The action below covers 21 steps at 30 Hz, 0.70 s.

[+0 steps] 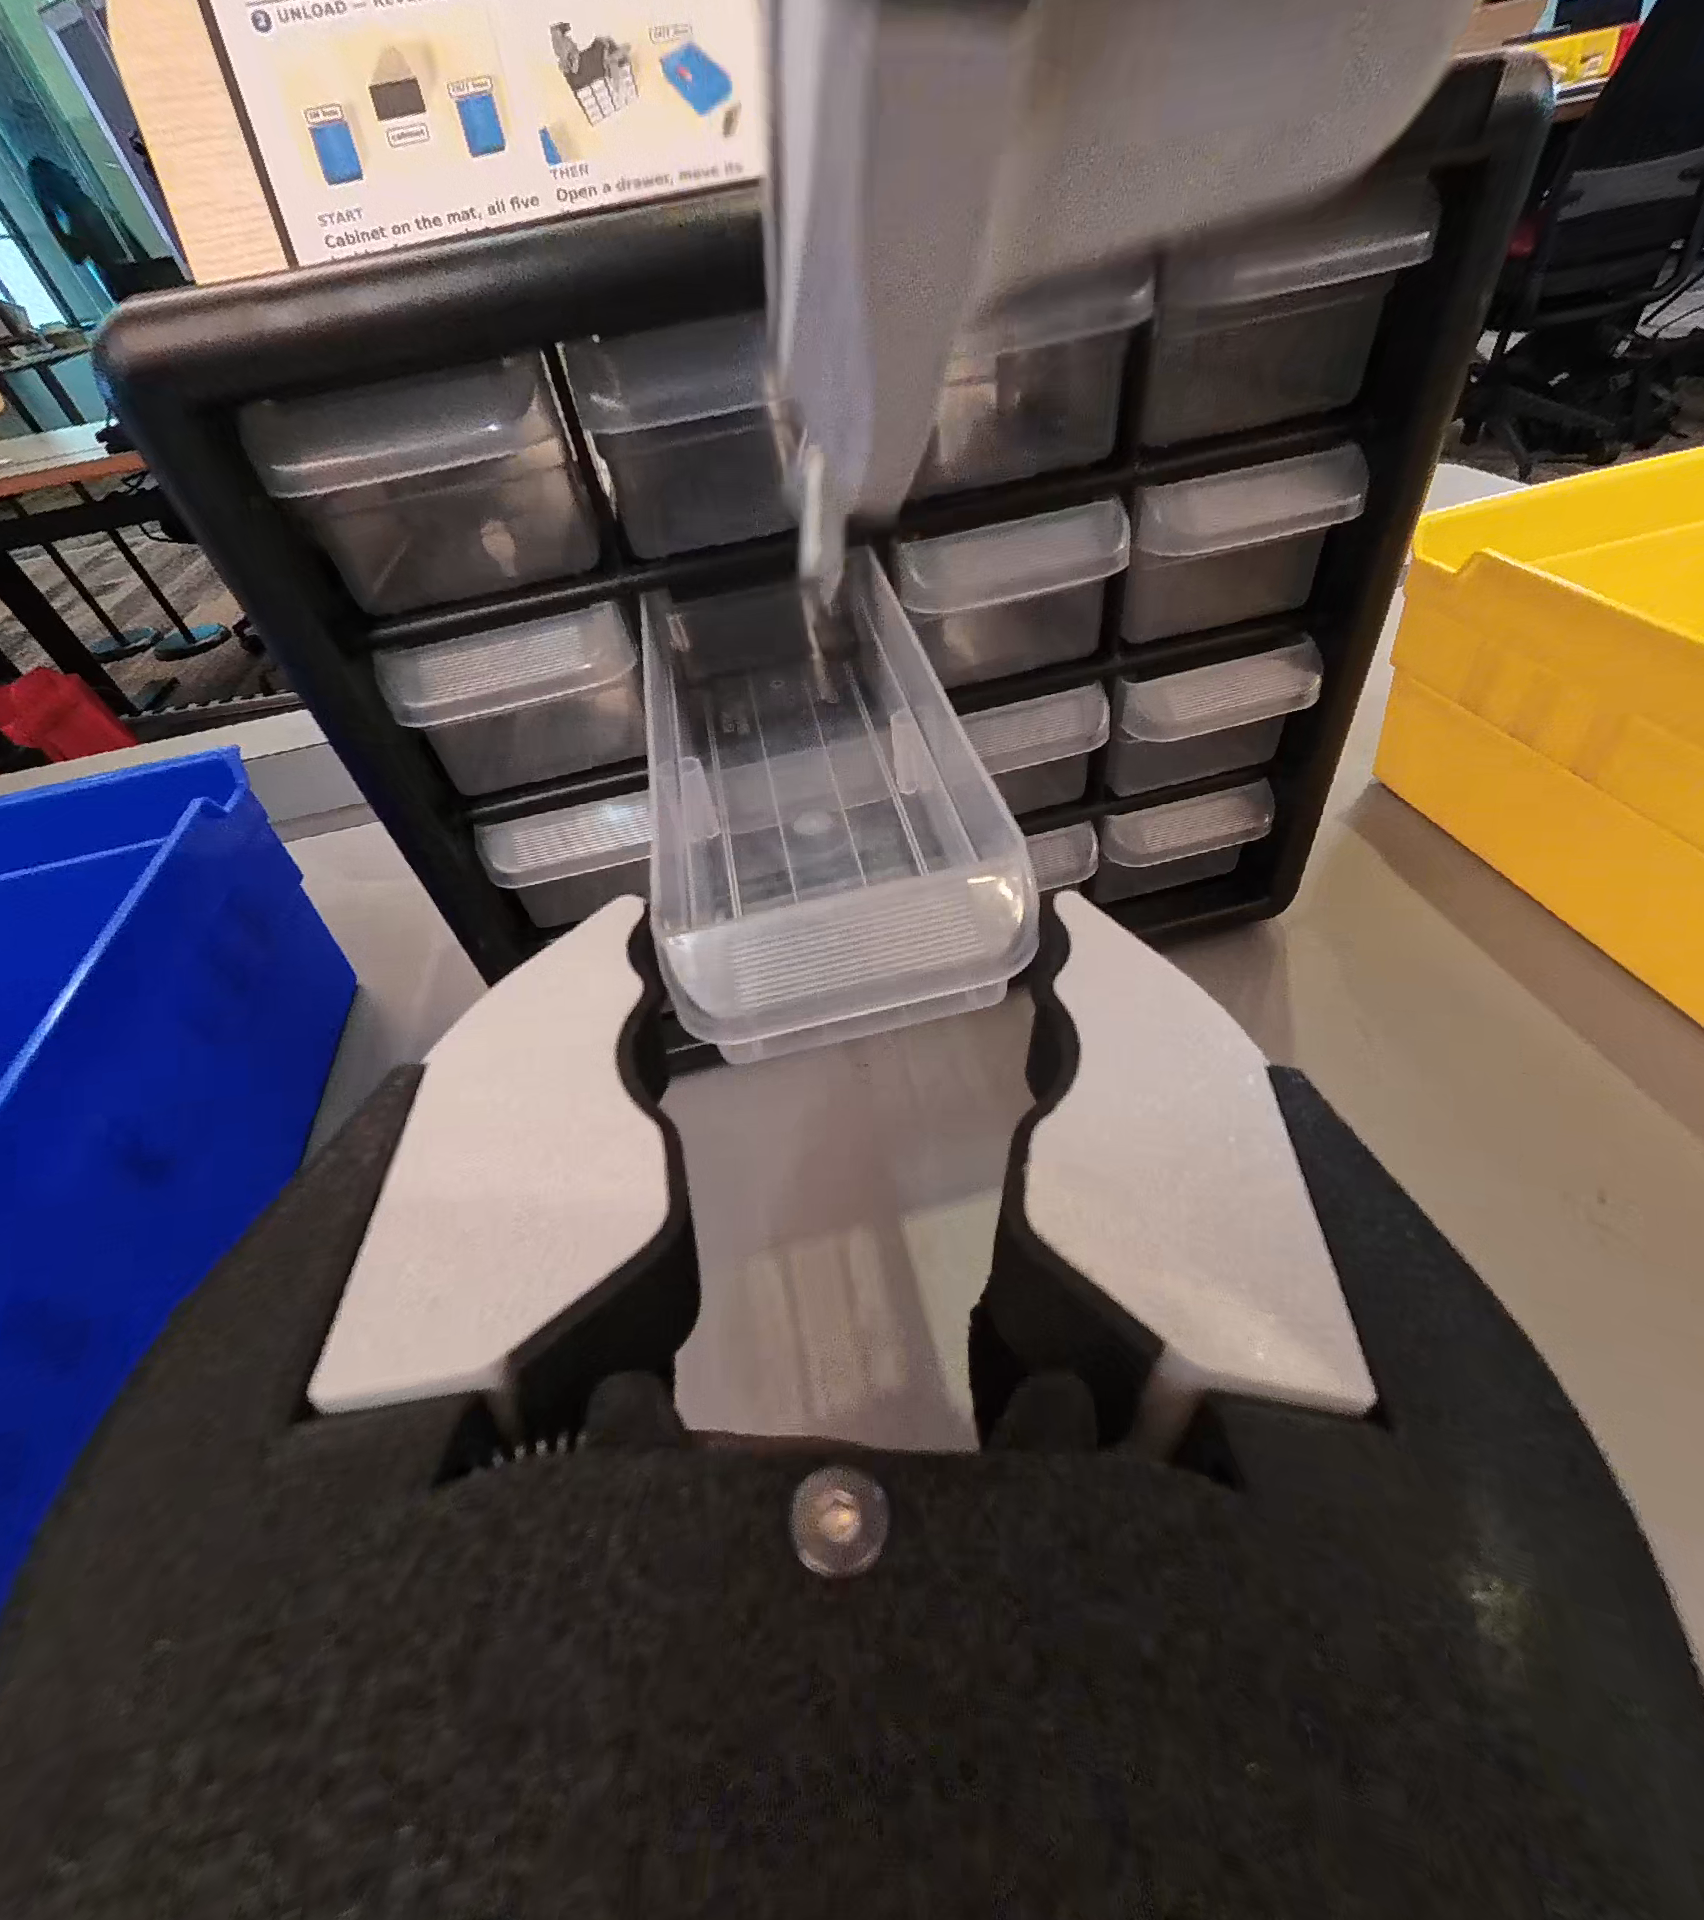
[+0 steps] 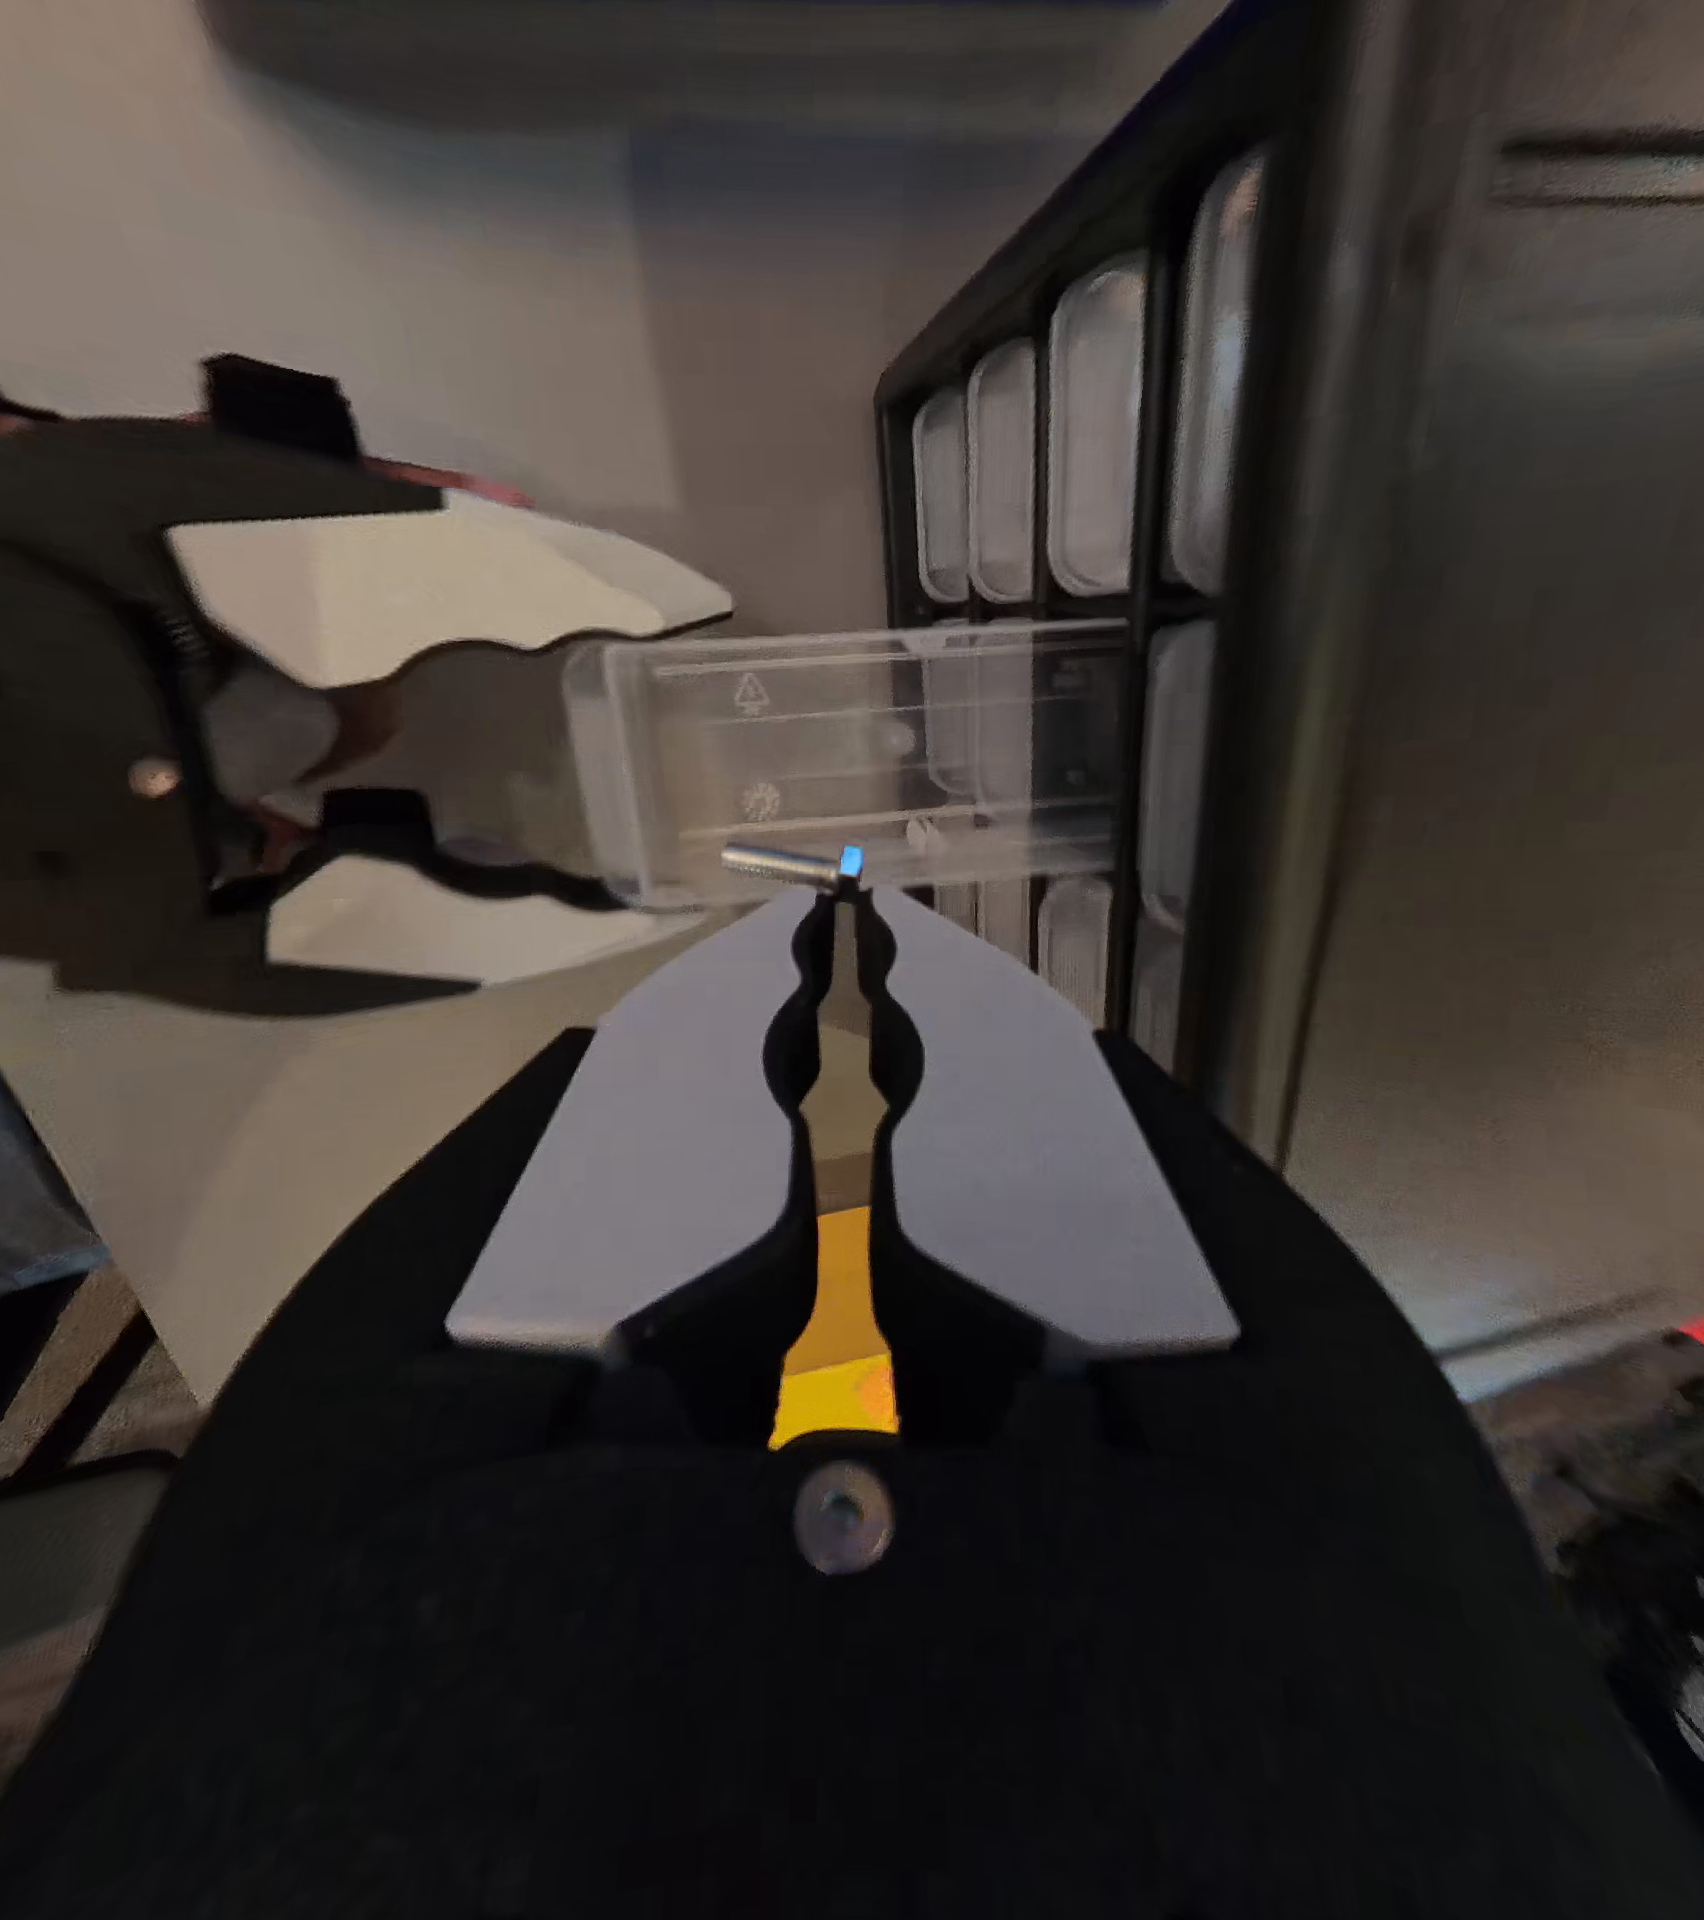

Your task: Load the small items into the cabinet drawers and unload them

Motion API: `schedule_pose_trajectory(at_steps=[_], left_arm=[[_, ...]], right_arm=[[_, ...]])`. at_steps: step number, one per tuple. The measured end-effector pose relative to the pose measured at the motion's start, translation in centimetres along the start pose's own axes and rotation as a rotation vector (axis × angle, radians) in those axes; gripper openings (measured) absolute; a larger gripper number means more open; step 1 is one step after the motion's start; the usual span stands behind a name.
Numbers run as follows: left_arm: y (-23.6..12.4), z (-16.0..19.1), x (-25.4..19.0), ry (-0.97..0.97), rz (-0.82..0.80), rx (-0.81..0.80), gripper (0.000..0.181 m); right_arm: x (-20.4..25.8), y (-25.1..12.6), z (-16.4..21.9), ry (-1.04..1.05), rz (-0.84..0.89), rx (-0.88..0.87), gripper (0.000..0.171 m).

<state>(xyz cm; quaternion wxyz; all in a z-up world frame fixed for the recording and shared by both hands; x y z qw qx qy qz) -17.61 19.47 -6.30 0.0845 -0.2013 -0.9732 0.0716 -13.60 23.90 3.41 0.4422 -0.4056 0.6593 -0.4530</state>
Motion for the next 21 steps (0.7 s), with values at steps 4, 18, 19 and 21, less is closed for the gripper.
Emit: schedule_pose_trajectory(at_steps=[4,18,19,21], left_arm=[[0.1,0.0,0.0,-0.004,-0.001,0.002,0.067],[1.7,-0.8,0.6,0.001,0.009,0.023,0.067],[2.0,-0.9,0.7,0.001,0.009,0.028,0.067],[2.8,-1.2,0.8,-0.002,0.008,0.04,0.067]], right_arm=[[1.0,-5.0,4.7,0.059,0.068,-0.12,0.004],[1.6,8.8,35.3,1.038,0.012,0.138,0.004],[1.9,9.4,35.6,1.069,0.029,0.144,0.004],[2.0,10.2,36.2,1.142,0.065,0.158,0.004]])
Point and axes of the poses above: each gripper's, where its closed fingertips meet, y out along the fingers, z out of its underside, x = y × z across the jaws, the point moved 5 cm from there along -y, back along the fingers, and after that the axes turned 1 degree about -x, right-handed, at the moved point
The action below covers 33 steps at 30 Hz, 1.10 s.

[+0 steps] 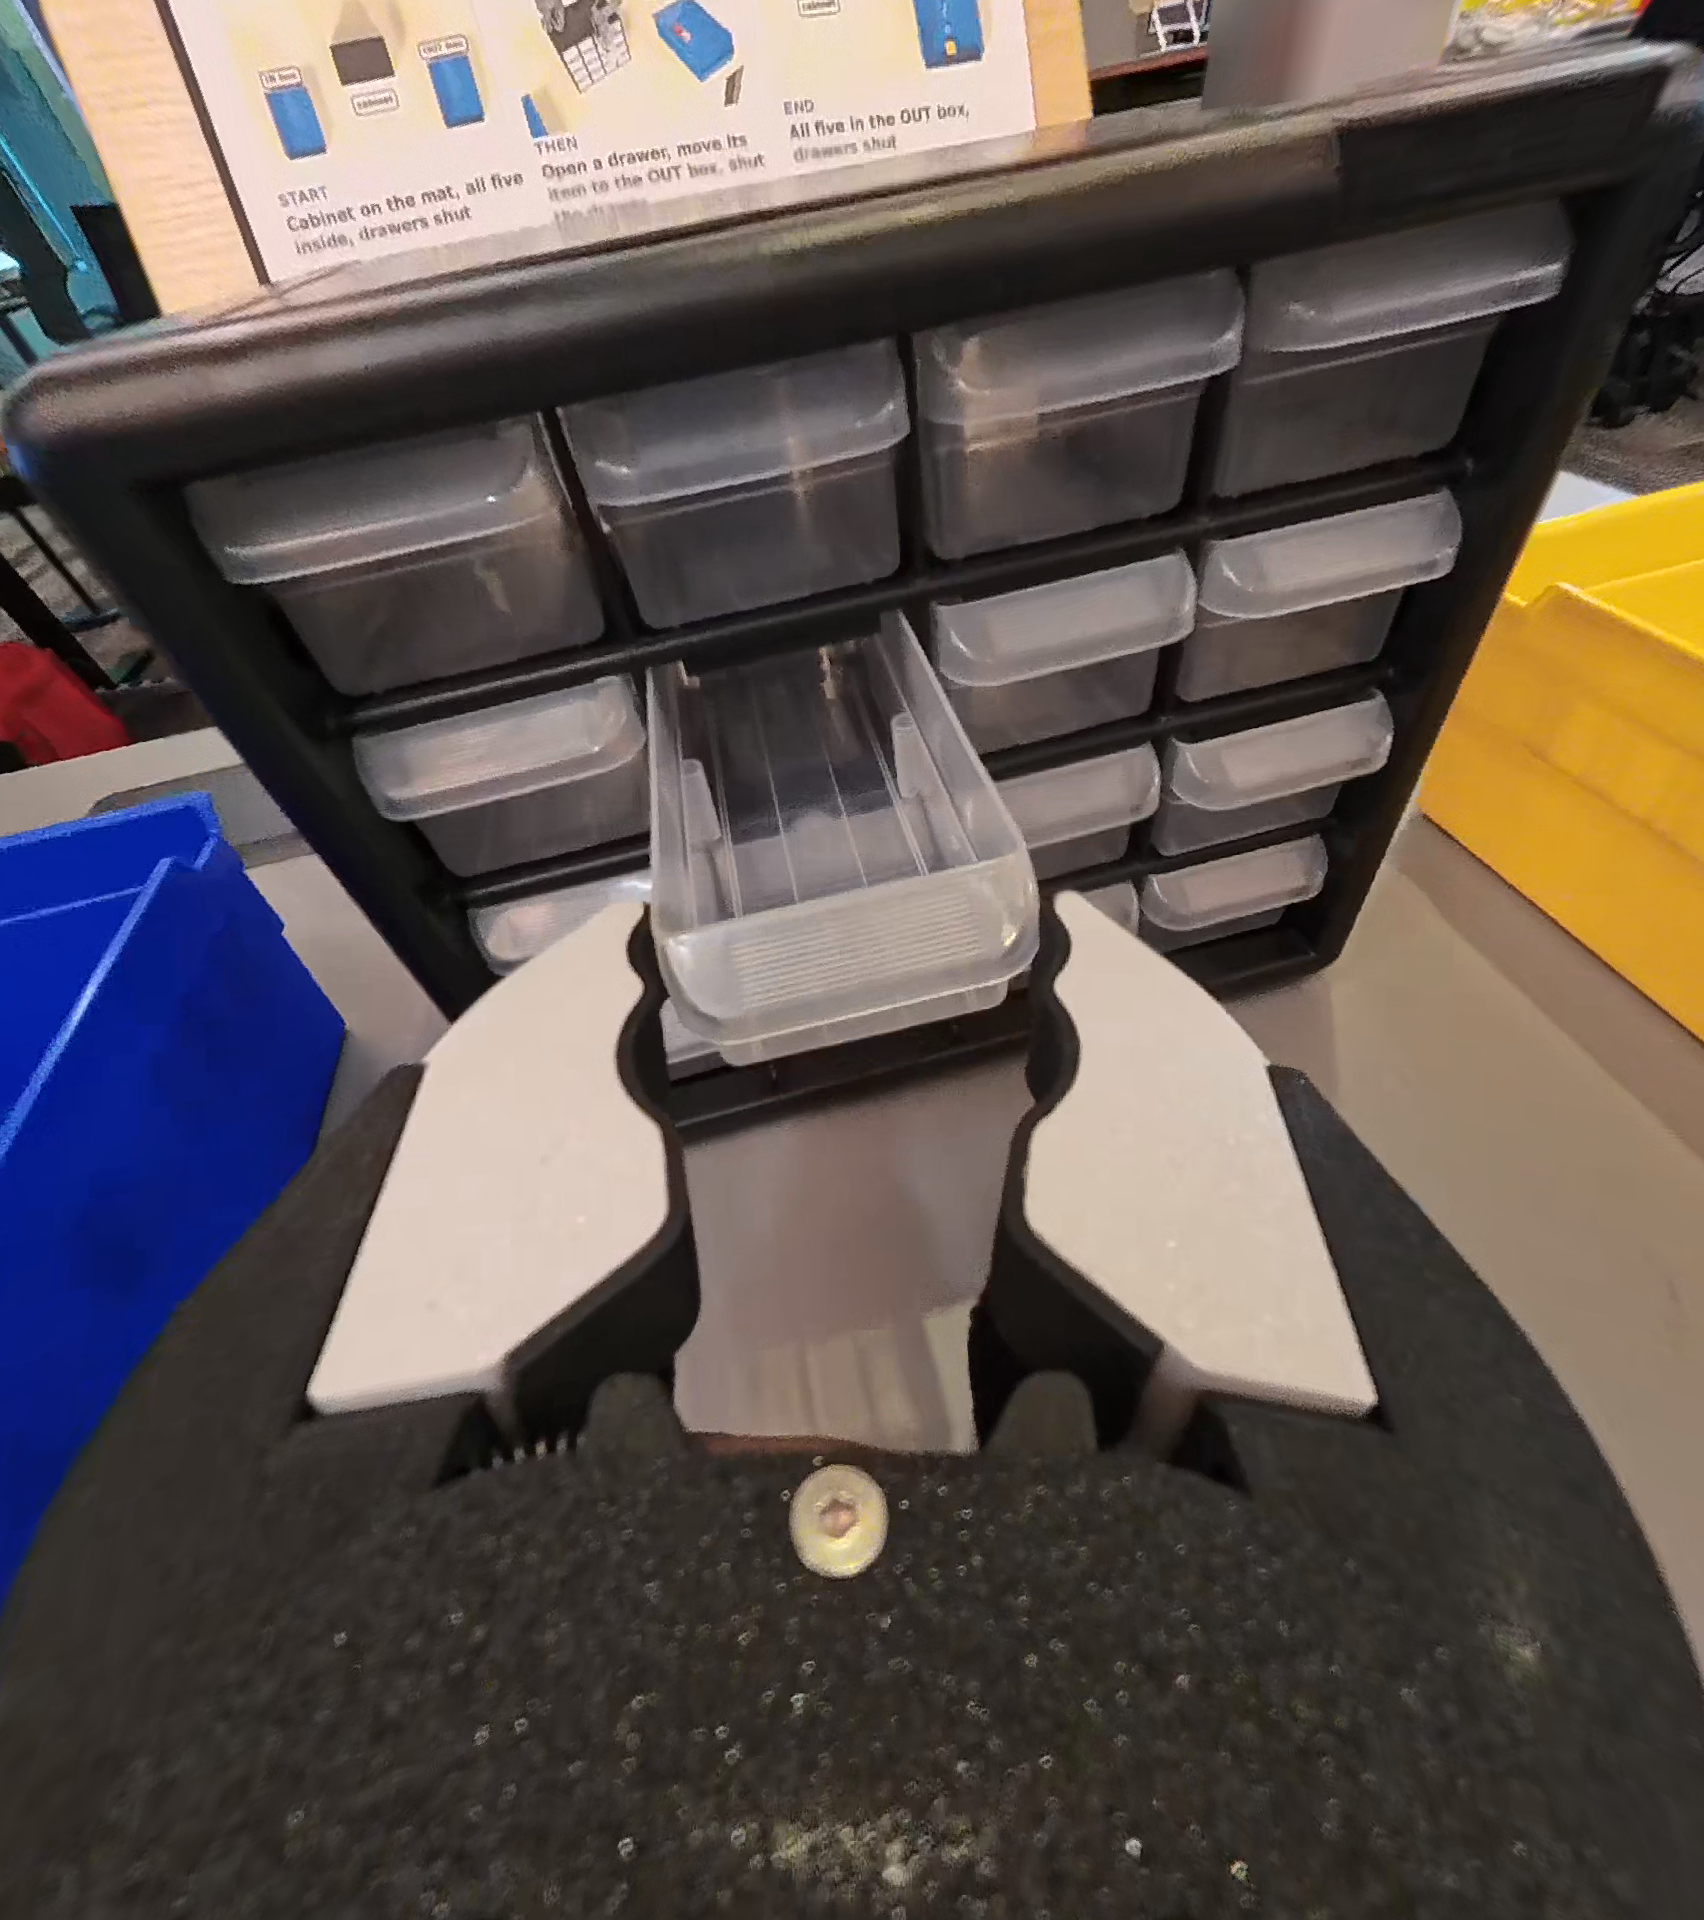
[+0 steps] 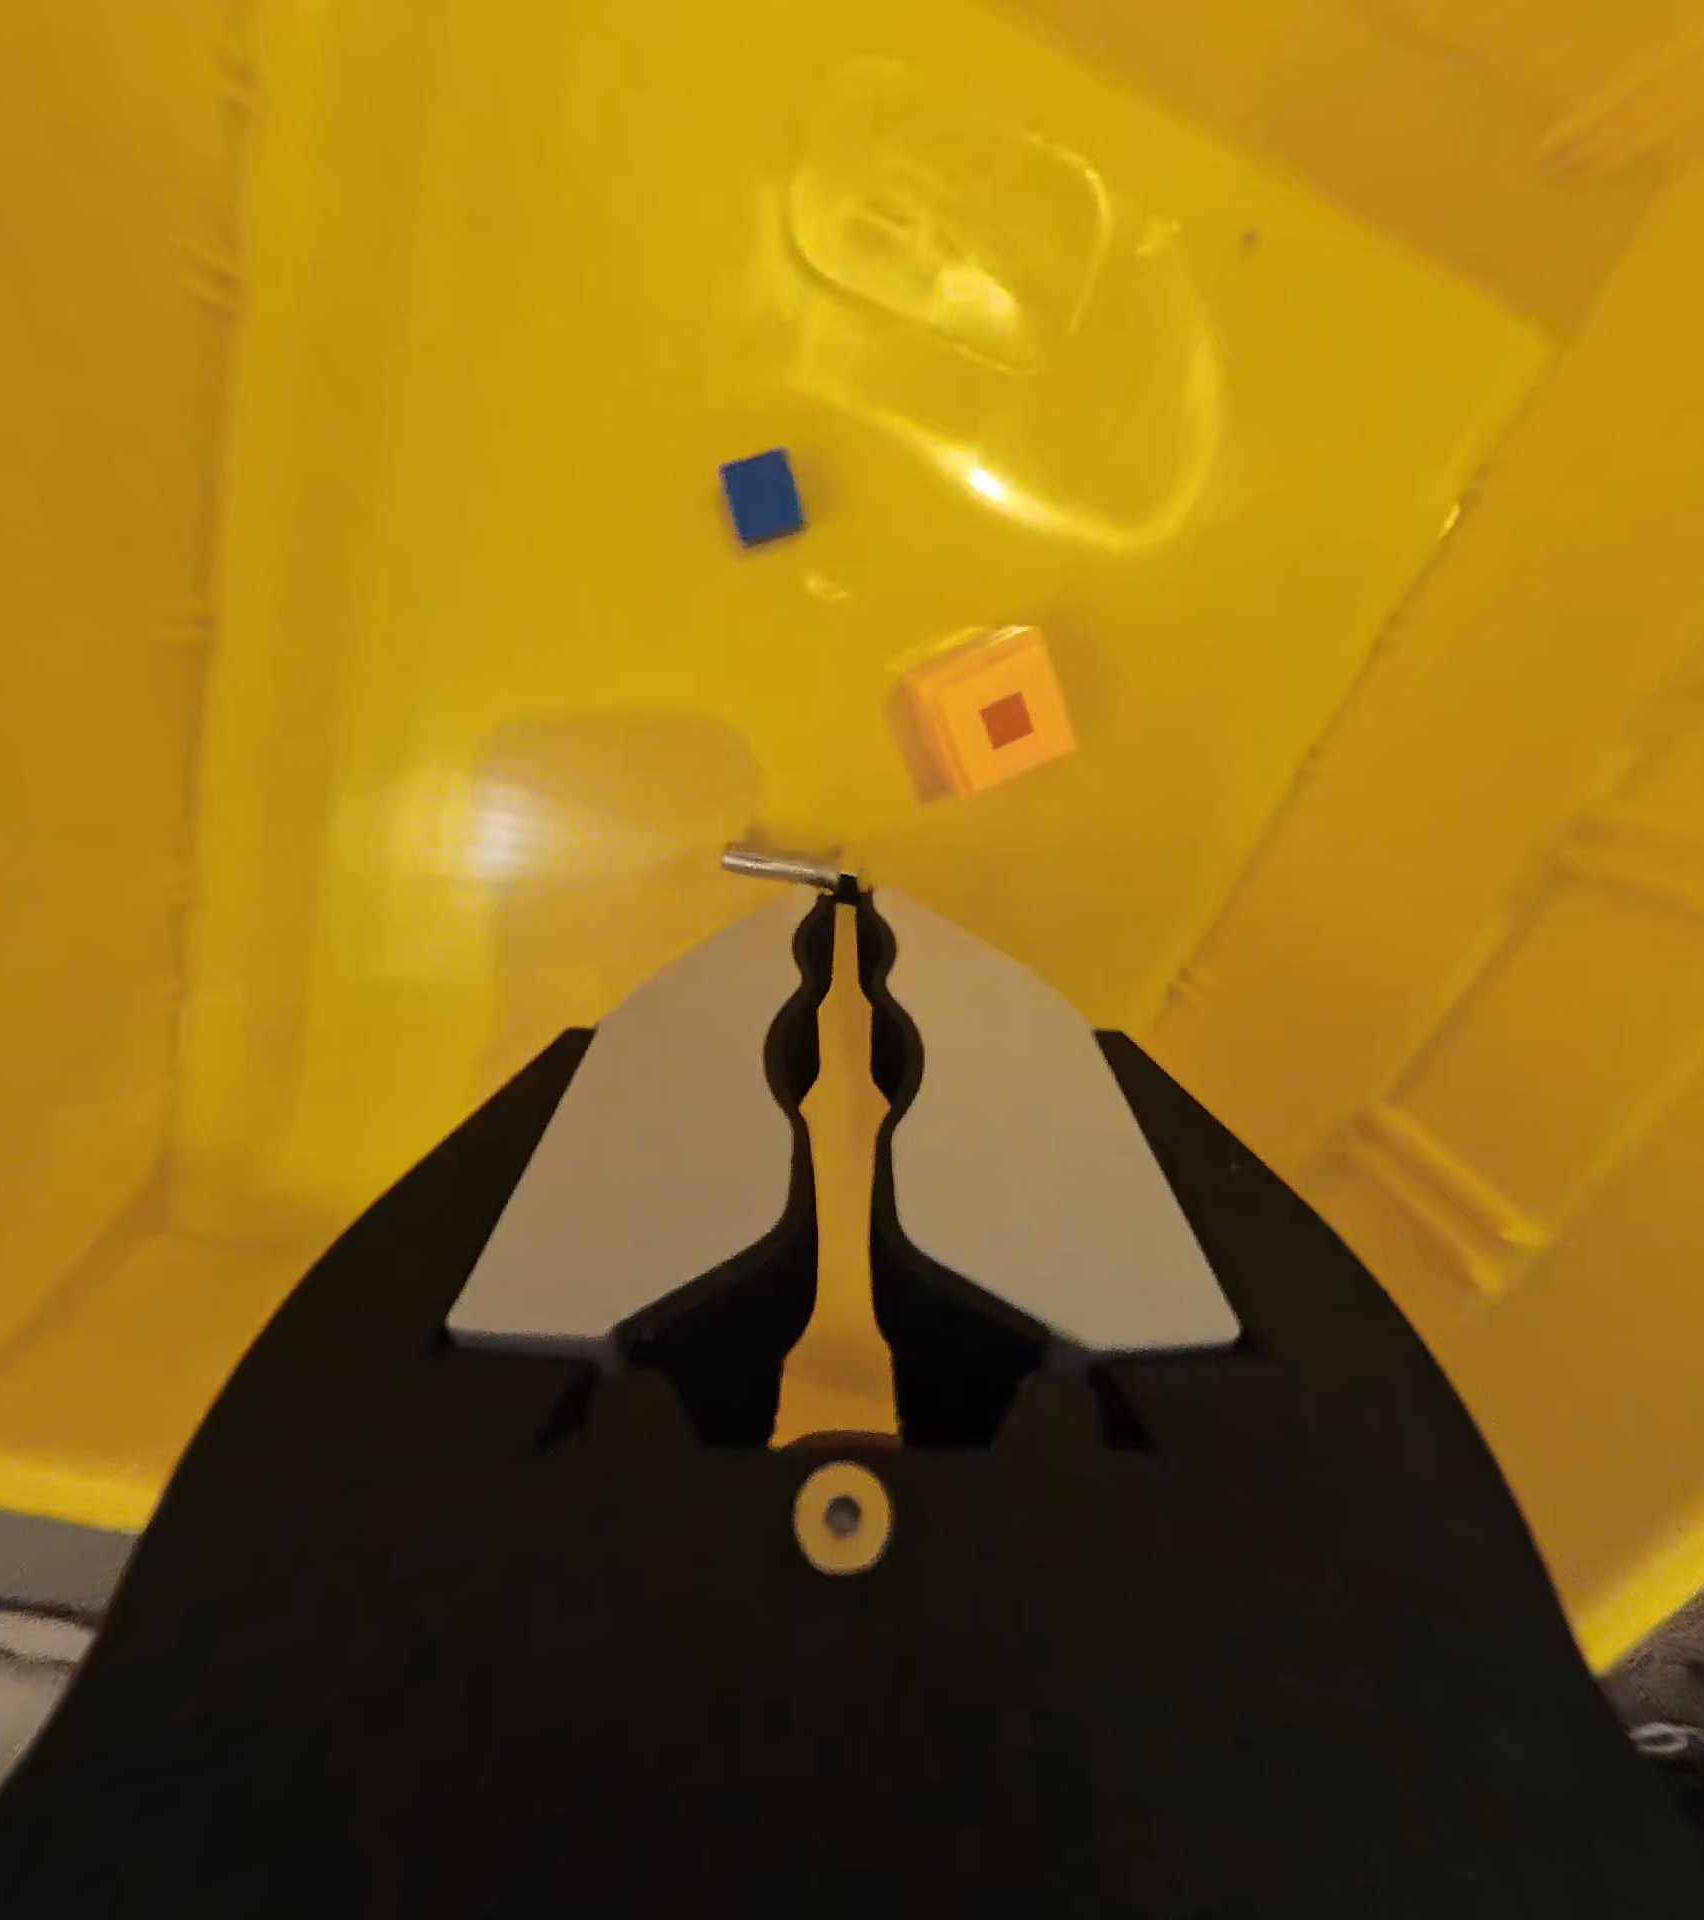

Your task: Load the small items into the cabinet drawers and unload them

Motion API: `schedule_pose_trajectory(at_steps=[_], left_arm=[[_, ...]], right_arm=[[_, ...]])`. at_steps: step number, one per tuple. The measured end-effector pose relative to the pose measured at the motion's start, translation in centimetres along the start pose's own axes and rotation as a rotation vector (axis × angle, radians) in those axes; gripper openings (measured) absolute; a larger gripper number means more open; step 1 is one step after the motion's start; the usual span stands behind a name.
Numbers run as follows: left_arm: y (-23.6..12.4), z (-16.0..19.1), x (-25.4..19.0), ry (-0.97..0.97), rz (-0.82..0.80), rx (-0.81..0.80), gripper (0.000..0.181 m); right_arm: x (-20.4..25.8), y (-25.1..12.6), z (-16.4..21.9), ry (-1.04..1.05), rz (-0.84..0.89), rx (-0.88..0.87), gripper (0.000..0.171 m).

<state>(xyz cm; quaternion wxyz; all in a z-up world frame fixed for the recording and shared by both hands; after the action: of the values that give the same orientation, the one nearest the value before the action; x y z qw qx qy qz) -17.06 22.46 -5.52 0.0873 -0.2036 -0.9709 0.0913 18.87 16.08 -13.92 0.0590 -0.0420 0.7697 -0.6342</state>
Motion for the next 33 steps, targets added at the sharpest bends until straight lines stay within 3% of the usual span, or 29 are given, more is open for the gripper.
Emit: schedule_pose_trajectory(at_steps=[6,9,13,18,21,24,28,33], left_arm=[[1.8,-0.5,0.2,0.006,-0.012,0.016,0.068],[2.0,-0.9,0.2,-0.033,0.01,0.008,0.068],[0.0,-0.9,0.0,-0.123,0.104,-0.032,0.06],[-2.2,-0.1,0.5,-0.141,0.105,-0.023,0.032],[-1.4,-0.4,0.1,-0.143,0.104,-0.004,0.029],[0.0,-0.6,-0.2,-0.168,0.083,0.025,0.026],[2.0,-1.0,0.2,-0.219,0.055,0.044,0.025],[3.8,-1.5,1.2,-0.258,0.037,0.054,0.026]], right_arm=[[-0.2,0.3,-0.2,0.088,0.018,-0.003,0.004],[-0.3,-0.4,0.0,0.092,0.034,-0.039,0.03],[0.5,-4.2,1.8,0.034,0.085,-0.244,0.029],[8.2,-8.5,6.8,-0.047,-0.112,-0.672,0.032],[14.9,-8.4,10.1,0.027,-0.316,-0.868,0.027],[20.5,-7.3,12.6,-0.023,-0.388,-0.944,0.028],[23.5,-7.9,13.1,-0.152,-0.433,-1.021,0.027],[24.1,-9.0,13.4,-0.211,-0.49,-1.165,0.029]])
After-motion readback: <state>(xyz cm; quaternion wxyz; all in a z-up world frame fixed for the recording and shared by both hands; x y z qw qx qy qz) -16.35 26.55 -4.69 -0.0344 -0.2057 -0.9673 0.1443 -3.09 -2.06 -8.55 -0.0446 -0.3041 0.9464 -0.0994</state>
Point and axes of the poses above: each gripper's, where its closed fingertips meet, y out along the fingers, z out of its underside, x = y × z across the jaws, the point moved 5 cm from there along -y, back along the fingers, and after that the axes turned 1 degree about -x, right-handed, at the moved point
